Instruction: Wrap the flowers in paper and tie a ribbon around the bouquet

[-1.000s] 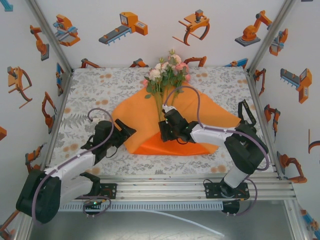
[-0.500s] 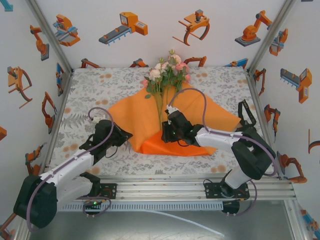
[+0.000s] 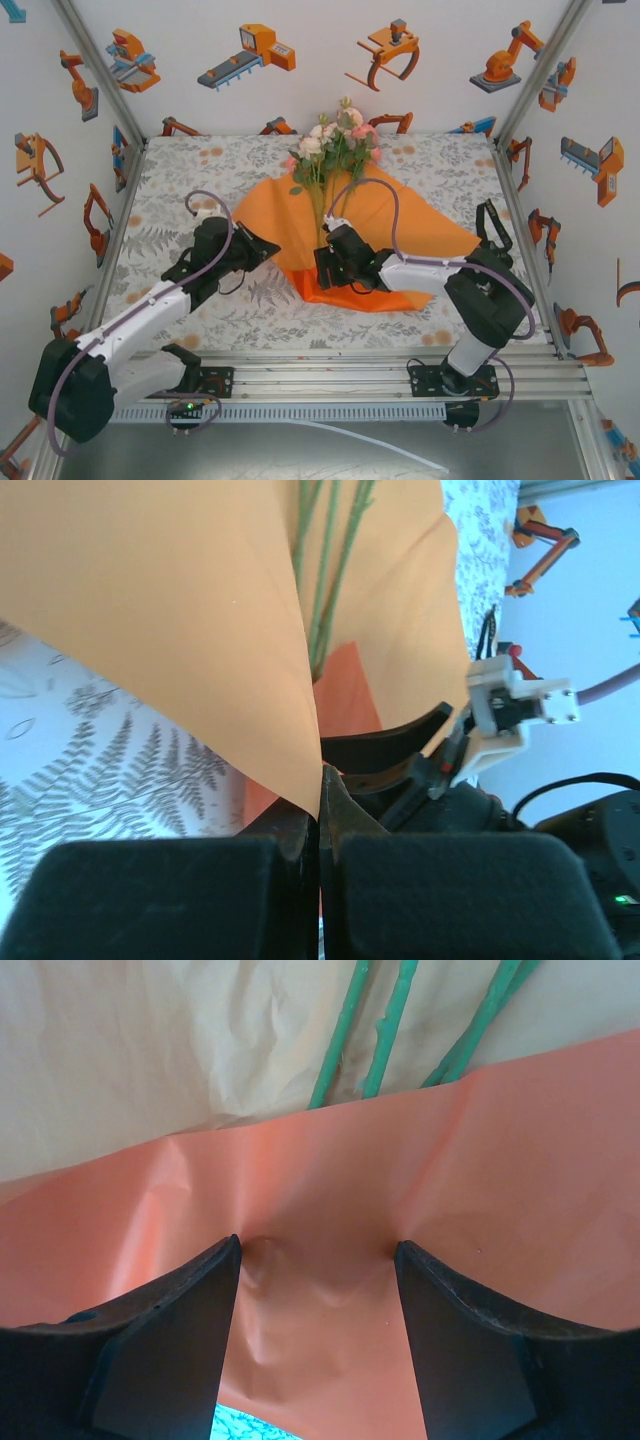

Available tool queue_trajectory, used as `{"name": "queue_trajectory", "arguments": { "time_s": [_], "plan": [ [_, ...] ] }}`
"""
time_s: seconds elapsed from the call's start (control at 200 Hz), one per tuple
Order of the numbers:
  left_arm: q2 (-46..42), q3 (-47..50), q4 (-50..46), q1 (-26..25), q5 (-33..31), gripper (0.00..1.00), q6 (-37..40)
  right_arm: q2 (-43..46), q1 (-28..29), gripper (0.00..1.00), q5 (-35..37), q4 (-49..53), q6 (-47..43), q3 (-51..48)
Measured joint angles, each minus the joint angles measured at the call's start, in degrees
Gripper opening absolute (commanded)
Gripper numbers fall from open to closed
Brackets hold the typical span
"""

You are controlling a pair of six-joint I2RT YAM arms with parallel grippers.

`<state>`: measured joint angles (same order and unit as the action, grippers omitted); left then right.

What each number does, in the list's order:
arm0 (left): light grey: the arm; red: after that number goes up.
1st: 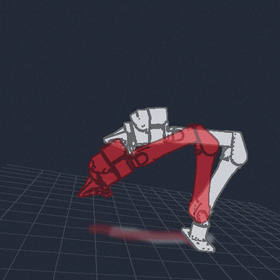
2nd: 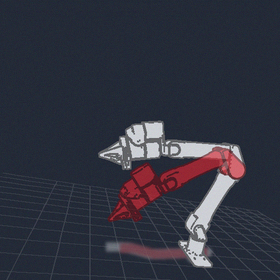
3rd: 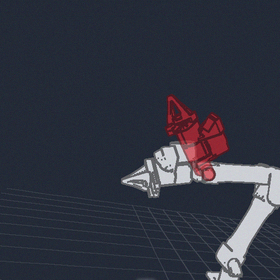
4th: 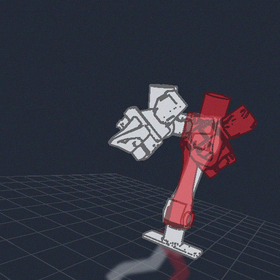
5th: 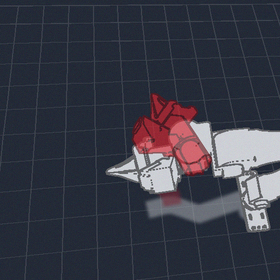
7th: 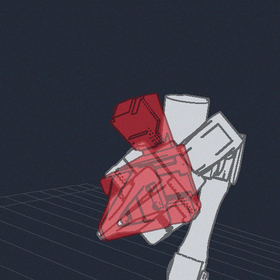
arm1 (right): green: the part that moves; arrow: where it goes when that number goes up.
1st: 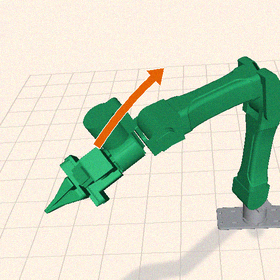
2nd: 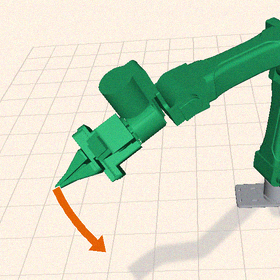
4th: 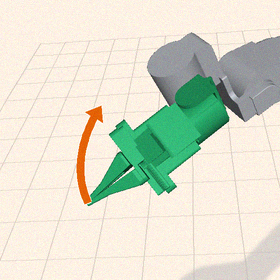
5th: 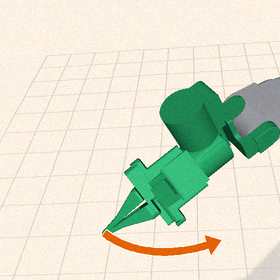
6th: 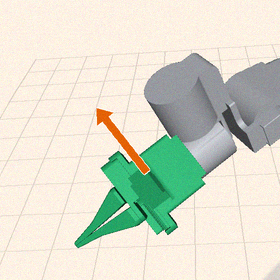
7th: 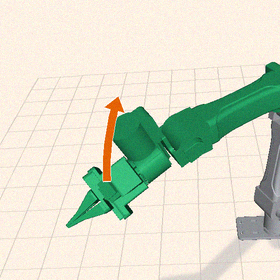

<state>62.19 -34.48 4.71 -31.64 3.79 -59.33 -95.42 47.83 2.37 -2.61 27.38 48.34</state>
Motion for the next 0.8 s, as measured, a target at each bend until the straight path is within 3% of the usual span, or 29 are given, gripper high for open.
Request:
{"name": "queue_trajectory", "arguments": {
  "time_s": [0.26, 0.401, 0.526, 0.796],
  "plan": [
    [8.8, -5.7, 2.5, -2.3, 1.6, 0.0, 0.2, 2.5, 0.0, 0.64, 0.0, 2.1, -0.5, -0.1],
    [10.3, -5.9, 3.4, -2.5, 1.9, 0.0, 0.3, 11.1, 0.0, 0.52, -0.2, 3.7, -0.4, -2.1],
    [10.8, -5.9, 4.0, -2.5, 2.1, 0.0, 0.3, 15.7, 0.8, 0.51, -1.9, 3.8, -0.4, -2.9],
    [12.3, -6.4, 4.9, -3.3, 2.6, 0.0, 0.2, 8.5, 6.3, 0.52, -0.1, 7.9, -2.5, -2.1]
  ]
}}
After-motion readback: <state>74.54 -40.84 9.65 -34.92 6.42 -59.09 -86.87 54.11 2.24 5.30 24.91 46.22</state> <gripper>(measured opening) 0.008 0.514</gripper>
